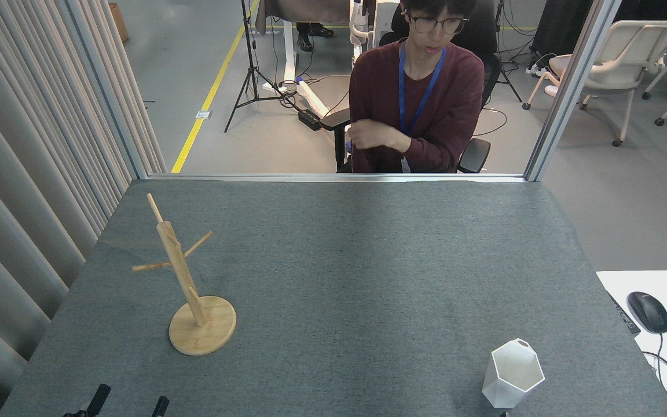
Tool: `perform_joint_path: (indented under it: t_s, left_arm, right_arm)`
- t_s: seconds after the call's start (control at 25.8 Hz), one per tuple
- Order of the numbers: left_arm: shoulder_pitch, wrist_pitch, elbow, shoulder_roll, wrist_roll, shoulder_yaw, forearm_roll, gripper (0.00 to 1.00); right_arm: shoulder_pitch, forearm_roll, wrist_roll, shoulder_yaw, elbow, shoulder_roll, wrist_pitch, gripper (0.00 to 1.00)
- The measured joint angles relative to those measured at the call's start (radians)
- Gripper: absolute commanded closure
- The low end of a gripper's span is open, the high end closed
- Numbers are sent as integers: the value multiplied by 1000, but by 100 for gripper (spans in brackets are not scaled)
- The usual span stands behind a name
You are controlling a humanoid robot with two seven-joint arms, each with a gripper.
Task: Hang cup on storage rack
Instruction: 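Reach the right gripper toward the white hexagonal cup and grasp it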
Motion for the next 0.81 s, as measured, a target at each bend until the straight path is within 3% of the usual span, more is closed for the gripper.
perform_joint_path:
  t_s: [0.81]
  left_arm:
    - [0, 53, 36, 0, -1, -10, -9, 0]
  right_arm:
    - [-118, 7, 2, 3, 135, -17, 1, 1]
